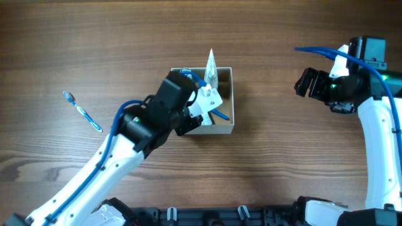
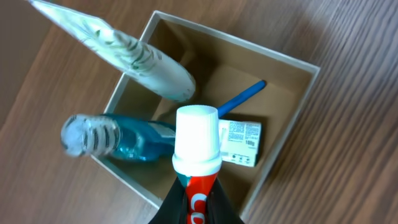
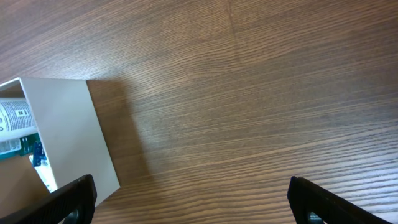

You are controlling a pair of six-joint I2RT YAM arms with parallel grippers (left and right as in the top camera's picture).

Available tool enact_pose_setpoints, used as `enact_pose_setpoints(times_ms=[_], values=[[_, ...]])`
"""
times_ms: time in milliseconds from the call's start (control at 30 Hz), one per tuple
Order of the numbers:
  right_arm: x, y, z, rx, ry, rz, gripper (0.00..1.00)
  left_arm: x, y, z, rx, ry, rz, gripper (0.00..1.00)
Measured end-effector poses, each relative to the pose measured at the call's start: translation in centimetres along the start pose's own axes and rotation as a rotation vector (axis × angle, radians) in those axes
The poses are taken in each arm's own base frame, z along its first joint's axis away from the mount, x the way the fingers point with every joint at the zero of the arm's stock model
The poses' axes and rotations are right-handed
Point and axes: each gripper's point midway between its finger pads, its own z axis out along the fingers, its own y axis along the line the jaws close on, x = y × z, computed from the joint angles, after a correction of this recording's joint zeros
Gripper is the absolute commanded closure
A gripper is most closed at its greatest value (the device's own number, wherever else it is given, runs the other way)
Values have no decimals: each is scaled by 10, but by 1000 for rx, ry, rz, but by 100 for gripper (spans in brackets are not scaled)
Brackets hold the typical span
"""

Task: Pack container
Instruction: 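Lower the toothpaste tube into the box and release, then grasp the blue toothbrush with the left gripper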

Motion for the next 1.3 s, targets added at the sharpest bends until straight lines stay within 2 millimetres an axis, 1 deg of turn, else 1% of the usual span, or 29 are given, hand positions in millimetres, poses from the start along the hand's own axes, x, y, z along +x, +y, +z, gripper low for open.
enact_pose_setpoints(times_ms=[33,100,167,267,333,367,400,467,533,600,633,700,733,767,800,833,900,933,967,1000,1033,1067,1100,1133,1200,1233,1267,1300], values=[[0,0,0,0,-1,0,0,-2,2,4,-4,-5,17,96],[0,0,0,0,-1,0,0,-14,7,15,-21,-40,59,96],[0,0,0,0,0,0,0,-10,4,35,2,-11,103,96],[0,0,0,0,0,0,0,-8,2,53,20,10,125,96],[0,0,0,0,0,0,0,0,-4,69,48,46,132,96],[0,0,0,0,0,0,0,3,-6,75,60,61,134,94],[0,0,0,0,0,0,0,6,-8,80,69,73,135,87],[0,0,0,0,0,0,0,9,-10,88,80,86,140,77],[0,0,0,0,0,0,0,10,-11,91,84,88,146,56],[0,0,0,0,0,0,0,10,-11,91,84,88,147,40],[0,0,0,0,0,0,0,10,-11,91,84,87,144,35],[0,0,0,0,0,0,0,9,-11,91,83,86,147,31],[0,0,0,0,0,0,0,9,-10,90,77,85,138,18],[0,0,0,0,0,0,0,8,-6,87,58,85,116,9],[0,0,0,0,0,0,0,5,0,79,25,77,87,2],[0,0,0,0,0,0,0,-1,12,63,-38,55,33,1],[0,0,0,0,0,0,0,-12,42,18,-184,-20,-101,0],[0,0,0,0,0,0,0,-6,71,-21,-297,-65,-239,0],[0,0,0,0,-1,0,0,11,99,-53,-395,-86,-394,0],[0,0,0,0,0,0,0,31,119,-72,-464,-84,-515,0],[0,0,0,0,-1,0,0,51,131,-81,-505,-65,-613,0],[0,0,0,0,-1,0,0,86,150,-94,-581,-21,-758,0],[0,0,0,0,0,0,0,137,172,-110,-692,41,-960,0],[0,0,0,0,0,0,0,169,182,-116,-749,75,-1101,0],[0,0,0,0,0,0,0,241,192,-126,-857,157,-1411,0],[0,0,0,0,-1,0,0,259,192,-124,-871,182,-1487,0],[0,0,0,0,1,0,0,285,194,-119,-879,207,-1598,0],[0,0,0,0,0,0,0,305,193,-111,-877,239,-1669,0]])
